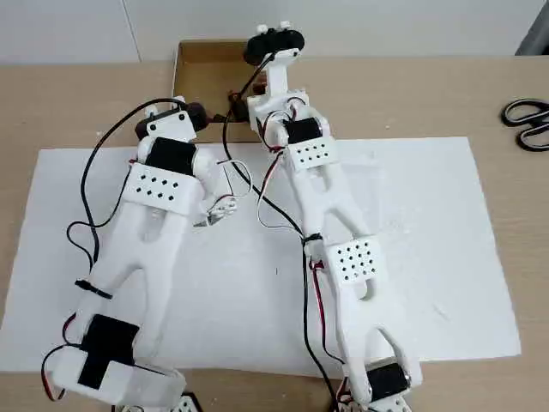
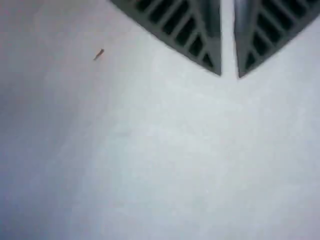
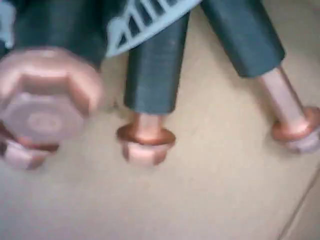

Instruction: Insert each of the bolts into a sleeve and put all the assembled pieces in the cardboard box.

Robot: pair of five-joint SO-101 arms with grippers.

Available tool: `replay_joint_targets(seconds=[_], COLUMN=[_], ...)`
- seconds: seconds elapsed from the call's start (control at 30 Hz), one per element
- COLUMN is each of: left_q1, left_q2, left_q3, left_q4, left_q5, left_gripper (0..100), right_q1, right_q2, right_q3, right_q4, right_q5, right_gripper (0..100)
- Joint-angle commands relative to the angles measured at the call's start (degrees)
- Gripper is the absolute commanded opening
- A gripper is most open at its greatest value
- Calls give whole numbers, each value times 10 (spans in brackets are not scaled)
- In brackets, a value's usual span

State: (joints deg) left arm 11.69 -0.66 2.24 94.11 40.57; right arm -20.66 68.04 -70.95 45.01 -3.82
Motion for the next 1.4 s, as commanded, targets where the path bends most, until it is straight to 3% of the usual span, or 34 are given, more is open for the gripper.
replay_joint_targets(seconds=[0.0, 0.1, 0.33, 0.6, 0.8, 1.07, 1.37], left_q1=[4, 4, 4, 4, -1, 1, -1], left_q2=[-28, -25, -25, -29, -30, -30, -30], left_q3=[-1, -1, -1, -1, -5, -5, -98], left_q4=[-6, -6, -7, -9, -10, -11, -11], left_q5=[3, 2, 2, 1, 1, 0, 1], left_gripper=[6, 6, 6, 6, 6, 6, 6], right_q1=[-1, -1, -1, -11, -11, -18, -15], right_q2=[-15, -17, -19, -20, -21, -16, -30], right_q3=[-44, -46, -46, -47, -105, -235, -255], right_q4=[-17, -17, -20, -19, 5, 121, 175], right_q5=[30, 34, 34, 34, 33, 34, 31], right_gripper=[9, 20, 209, 217, 208, 2, 4])
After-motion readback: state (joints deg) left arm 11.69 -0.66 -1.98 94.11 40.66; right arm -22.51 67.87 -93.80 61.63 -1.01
